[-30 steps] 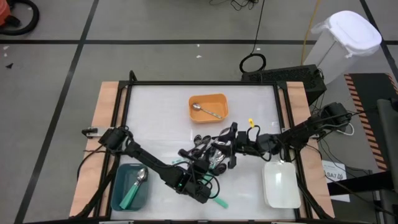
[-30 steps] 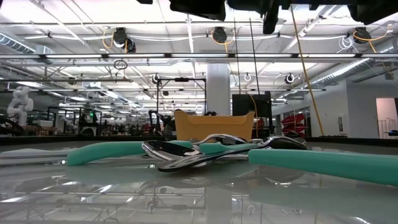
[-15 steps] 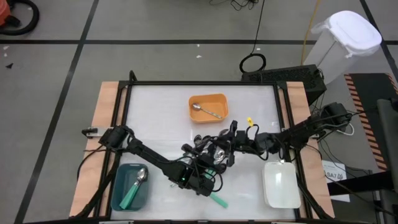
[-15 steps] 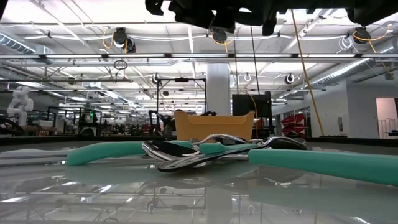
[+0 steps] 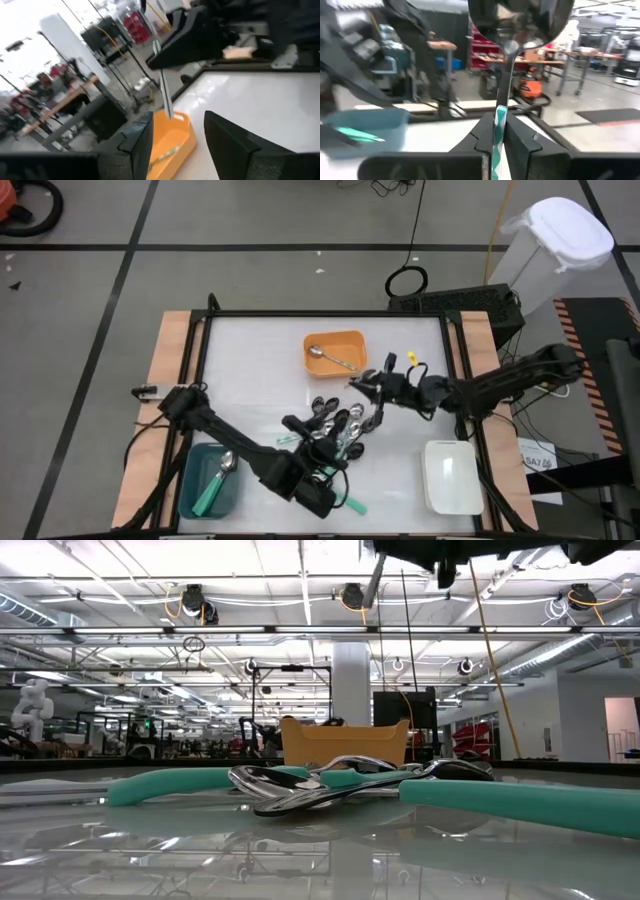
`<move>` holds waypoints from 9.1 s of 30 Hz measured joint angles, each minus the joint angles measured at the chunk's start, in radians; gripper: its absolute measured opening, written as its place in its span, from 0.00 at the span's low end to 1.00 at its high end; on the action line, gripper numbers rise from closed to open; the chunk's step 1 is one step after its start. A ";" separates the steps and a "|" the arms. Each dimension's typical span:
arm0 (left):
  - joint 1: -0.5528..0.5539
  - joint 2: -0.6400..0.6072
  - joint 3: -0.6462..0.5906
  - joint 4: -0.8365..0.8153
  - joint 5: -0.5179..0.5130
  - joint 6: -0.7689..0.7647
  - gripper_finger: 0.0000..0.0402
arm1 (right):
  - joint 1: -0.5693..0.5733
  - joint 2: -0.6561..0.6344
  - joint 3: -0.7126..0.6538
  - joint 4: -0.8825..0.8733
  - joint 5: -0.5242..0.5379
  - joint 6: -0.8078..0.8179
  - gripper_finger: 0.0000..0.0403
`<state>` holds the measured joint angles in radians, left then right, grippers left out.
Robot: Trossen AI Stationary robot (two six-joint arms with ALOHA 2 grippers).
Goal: Sort silverware by color (type)
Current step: Put the white patterned spoon into the yellow bin, then put the black spoon into the white bin
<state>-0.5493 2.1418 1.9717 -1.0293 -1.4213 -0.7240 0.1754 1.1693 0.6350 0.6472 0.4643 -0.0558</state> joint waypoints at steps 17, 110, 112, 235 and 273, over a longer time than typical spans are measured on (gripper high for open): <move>0.023 0.000 0.019 -0.367 0.311 -0.286 0.44 | -0.368 0.078 0.260 -0.506 -0.386 -0.068 0.05; 0.179 -0.768 -1.231 1.033 0.742 0.398 0.25 | -0.582 0.602 0.666 -1.015 -0.538 -0.252 0.29; 0.179 -0.768 -1.231 1.032 0.742 0.398 0.25 | -0.558 0.554 0.666 -1.049 -0.539 -0.250 0.29; 0.344 -0.193 -0.800 0.736 0.961 0.416 0.25 | 0.158 0.324 0.224 -0.753 -0.435 -0.102 0.29; 0.431 -0.135 -0.810 0.764 1.102 0.572 0.07 | 0.158 0.324 0.224 -0.771 -0.435 -0.089 0.29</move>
<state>-0.1183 2.0068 1.1620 -0.2657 -0.3191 -0.1516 0.3339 1.4929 0.8593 -0.1242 0.0292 -0.1448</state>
